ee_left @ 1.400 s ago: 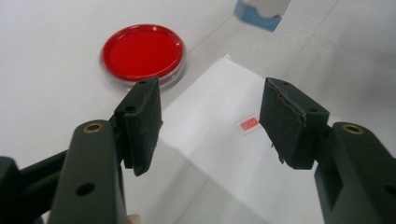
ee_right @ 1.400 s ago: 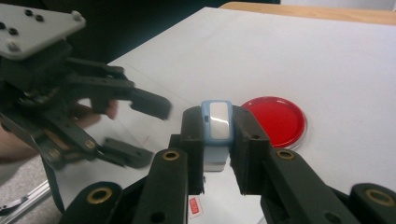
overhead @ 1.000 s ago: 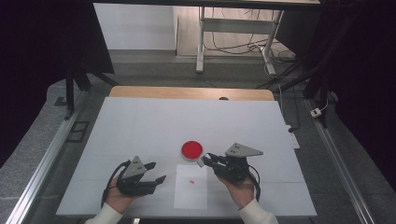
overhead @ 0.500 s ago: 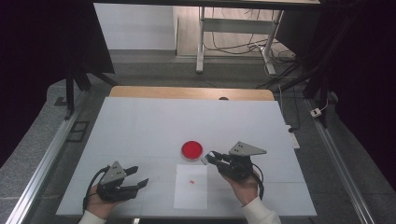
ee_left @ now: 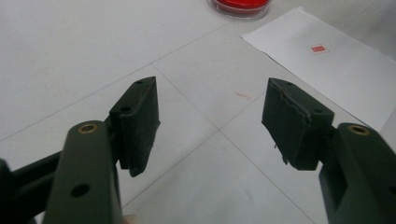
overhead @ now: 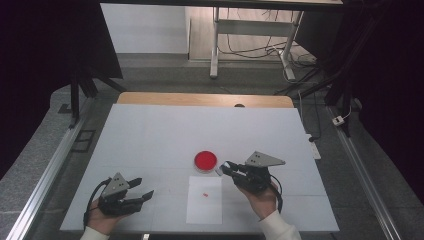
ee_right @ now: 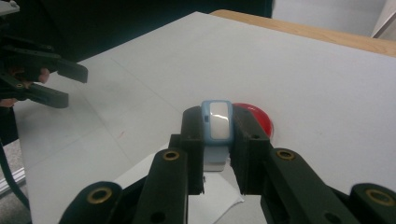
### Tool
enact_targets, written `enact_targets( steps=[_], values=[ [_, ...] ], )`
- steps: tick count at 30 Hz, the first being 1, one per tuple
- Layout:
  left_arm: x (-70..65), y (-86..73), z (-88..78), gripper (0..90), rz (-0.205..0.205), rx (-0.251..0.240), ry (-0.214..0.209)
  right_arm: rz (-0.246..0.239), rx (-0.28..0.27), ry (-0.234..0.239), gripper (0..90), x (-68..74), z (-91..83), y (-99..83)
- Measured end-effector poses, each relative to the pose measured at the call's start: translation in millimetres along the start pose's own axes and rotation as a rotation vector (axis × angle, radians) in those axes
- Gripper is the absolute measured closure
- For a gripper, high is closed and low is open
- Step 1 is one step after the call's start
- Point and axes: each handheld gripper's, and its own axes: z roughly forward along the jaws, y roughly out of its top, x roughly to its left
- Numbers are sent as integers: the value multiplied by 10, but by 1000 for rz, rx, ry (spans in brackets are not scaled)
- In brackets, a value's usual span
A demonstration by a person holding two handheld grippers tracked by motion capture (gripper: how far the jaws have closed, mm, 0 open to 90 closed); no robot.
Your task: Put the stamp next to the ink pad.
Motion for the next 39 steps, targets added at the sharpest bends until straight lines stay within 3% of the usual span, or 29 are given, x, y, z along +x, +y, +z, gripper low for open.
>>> enact_targets(
  steps=[10, 24, 39],
  values=[
    [20, 2, 16, 283, -18, 2, 14, -1, 30, -52, 756, -164, 63, 56],
    [20, -15, 51, 254, -15, 34, 16, -7, 109, -146, 755, -502, 320, 93],
    [18, -21, 55, 252, -22, 47, 17, -60, 193, -153, 755, -520, 583, 74]
  ],
)
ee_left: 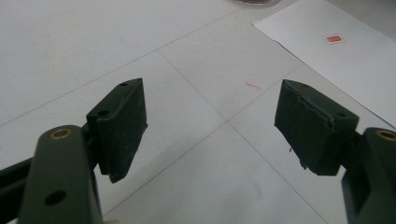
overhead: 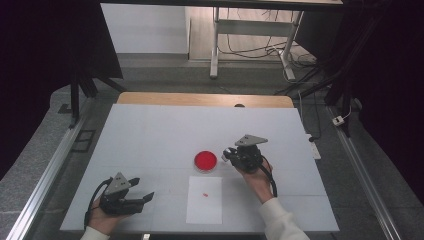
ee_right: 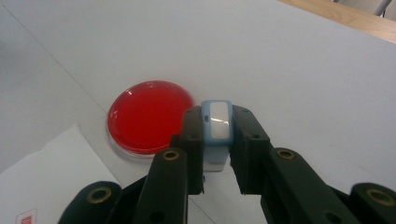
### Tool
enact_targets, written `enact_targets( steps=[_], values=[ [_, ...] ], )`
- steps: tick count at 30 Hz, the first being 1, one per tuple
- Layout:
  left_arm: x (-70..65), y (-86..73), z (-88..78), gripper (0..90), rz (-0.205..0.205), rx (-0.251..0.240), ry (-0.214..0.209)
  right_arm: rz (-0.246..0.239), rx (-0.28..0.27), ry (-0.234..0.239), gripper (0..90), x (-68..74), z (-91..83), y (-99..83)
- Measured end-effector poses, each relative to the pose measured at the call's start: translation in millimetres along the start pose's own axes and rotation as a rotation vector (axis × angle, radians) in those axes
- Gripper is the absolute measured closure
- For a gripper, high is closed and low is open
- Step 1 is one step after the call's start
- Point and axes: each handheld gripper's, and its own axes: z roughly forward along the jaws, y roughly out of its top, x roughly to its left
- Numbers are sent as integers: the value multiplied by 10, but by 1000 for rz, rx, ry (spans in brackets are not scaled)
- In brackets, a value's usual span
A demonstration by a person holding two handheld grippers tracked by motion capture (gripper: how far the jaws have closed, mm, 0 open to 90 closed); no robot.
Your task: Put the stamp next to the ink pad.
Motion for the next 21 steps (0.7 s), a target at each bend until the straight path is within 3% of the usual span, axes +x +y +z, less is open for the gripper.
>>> enact_targets(
  steps=[11, 15, 21],
  values=[
    [2, 0, 9, 247, -2, 6, -1, -25, 57, -6, 752, 13, 198, -25],
    [0, -1, 15, 245, -1, 9, 1, -25, 52, -4, 748, 14, 217, -31],
    [-1, -1, 13, 244, -3, 8, 1, -4, 18, -6, 566, 1, 180, -32]
  ],
)
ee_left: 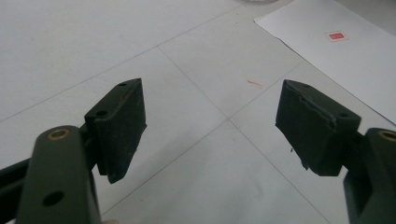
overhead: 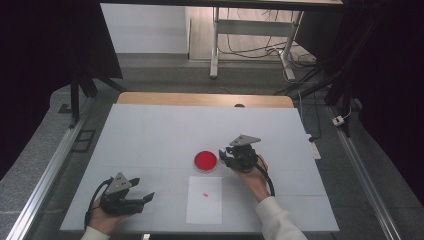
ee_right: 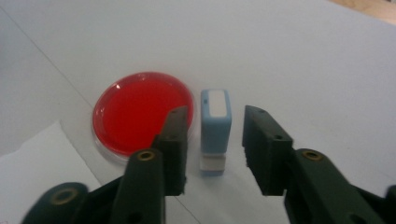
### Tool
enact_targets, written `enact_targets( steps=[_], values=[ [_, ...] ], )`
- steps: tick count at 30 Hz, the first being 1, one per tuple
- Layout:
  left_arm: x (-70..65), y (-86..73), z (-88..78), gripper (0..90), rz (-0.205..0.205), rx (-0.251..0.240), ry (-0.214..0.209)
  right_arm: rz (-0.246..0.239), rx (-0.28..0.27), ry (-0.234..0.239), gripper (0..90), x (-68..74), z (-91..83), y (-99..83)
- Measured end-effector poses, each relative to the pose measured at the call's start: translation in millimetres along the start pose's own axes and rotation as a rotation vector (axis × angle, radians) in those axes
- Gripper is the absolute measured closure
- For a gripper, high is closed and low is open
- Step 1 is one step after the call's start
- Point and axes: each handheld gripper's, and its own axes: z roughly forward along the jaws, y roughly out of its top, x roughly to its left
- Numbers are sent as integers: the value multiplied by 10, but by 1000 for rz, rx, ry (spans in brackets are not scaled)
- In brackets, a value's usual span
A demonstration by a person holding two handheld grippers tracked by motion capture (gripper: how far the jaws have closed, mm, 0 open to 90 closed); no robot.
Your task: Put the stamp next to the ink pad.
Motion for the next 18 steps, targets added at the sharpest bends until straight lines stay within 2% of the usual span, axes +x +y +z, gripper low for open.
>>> enact_targets(
  steps=[4, 9, 18],
  values=[
    [4, -1, 2, 243, 1, 1, 0, 16, -47, -1, 485, -14, -71, 2],
    [8, -4, 4, 243, -3, 1, -1, 11, -85, 17, 444, -11, -187, -36],
    [10, -2, -5, 243, -3, -7, 1, -1, -135, 15, 418, -70, -566, -292]
  ],
)
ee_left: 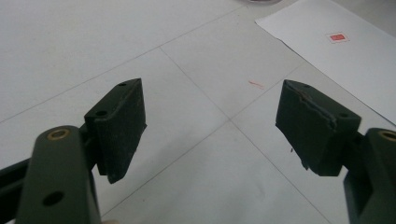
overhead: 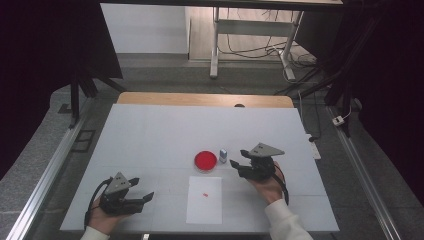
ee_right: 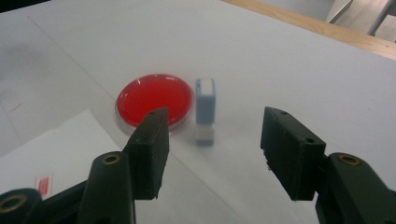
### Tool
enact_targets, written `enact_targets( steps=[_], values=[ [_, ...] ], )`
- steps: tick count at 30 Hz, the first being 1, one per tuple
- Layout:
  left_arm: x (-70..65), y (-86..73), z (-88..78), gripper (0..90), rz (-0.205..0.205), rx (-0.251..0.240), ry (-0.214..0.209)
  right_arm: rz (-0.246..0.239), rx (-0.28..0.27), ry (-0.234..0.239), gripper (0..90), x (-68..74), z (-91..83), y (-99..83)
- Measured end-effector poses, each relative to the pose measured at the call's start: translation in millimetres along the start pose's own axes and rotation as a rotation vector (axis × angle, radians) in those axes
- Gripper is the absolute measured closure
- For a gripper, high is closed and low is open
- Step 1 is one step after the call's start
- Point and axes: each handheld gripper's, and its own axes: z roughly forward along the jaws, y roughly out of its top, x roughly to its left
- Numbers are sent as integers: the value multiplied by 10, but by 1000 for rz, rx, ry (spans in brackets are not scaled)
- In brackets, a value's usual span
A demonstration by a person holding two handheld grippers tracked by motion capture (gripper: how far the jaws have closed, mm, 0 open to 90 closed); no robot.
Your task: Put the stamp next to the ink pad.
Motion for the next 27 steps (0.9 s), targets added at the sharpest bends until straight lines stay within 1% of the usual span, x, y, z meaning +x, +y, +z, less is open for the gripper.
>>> enact_targets(
  steps=[1, 4, 10, 13, 16, 18, 21, 22, 23, 24, 25, 27],
  values=[
    [0, 0, 0, 243, 0, -1, 0, 3, -9, 3, 417, -14, -52, -30],
    [3, 1, 1, 244, -1, -4, 0, 0, -9, 5, 417, -55, -208, -123],
    [-1, 7, 8, 244, 3, -5, -3, -8, -11, -10, 416, -125, -485, -360],
    [-4, 8, 12, 244, 5, -5, -2, -15, 11, -11, 416, -163, -602, -476],
    [-2, 9, 13, 244, 5, -4, -1, -13, 27, -12, 417, -184, -699, -592],
    [-1, 10, 16, 244, 5, -3, -1, -3, 38, -7, 421, -201, -765, -660],
    [-6, 12, 23, 244, 6, -2, -3, 15, 41, -18, 422, -230, -848, -742],
    [-9, 14, 26, 244, 6, -2, -2, 21, 42, -10, 422, -246, -868, -762],
    [-10, 15, 28, 244, 7, -1, -2, 25, 42, -22, 422, -252, -884, -779],
    [-11, 15, 30, 244, 8, -1, -1, 25, 41, -14, 421, -262, -893, -790],
    [-11, 16, 31, 244, 8, -2, -2, 29, 34, -15, 421, -266, -895, -798],
    [-10, 15, 30, 244, 8, -3, 0, 26, 36, -17, 421, -271, -903, -795]
  ],
)
